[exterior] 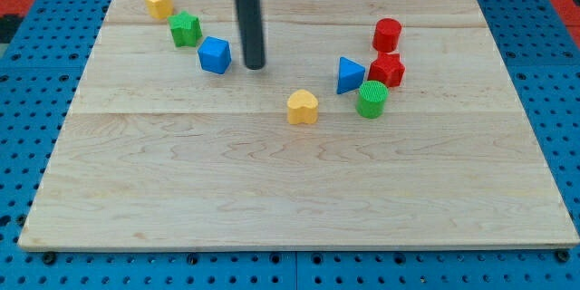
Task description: Separate the blue triangle from the red star
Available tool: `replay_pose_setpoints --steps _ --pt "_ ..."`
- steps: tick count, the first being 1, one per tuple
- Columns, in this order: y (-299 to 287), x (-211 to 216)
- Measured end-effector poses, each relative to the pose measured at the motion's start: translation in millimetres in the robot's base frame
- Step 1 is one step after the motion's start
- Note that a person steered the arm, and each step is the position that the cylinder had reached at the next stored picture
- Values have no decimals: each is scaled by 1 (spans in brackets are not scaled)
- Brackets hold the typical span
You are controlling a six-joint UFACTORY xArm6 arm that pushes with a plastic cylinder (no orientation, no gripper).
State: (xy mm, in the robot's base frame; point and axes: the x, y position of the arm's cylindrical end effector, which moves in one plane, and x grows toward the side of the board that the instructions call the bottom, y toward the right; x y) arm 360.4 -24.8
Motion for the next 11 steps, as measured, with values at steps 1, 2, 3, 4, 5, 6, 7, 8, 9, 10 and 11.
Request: replay_pose_setpoints --steps 1,2,3,4,5,6,7,8,9,10,11 --pt "31 -5" --pt "61 -9" --pt "123 -9" --pt "152 -1" --pt "152 29" --pt "139 36" --pt "128 29" --pt "118 17" --pt "83 17" --pt "70 15" --pt "69 5"
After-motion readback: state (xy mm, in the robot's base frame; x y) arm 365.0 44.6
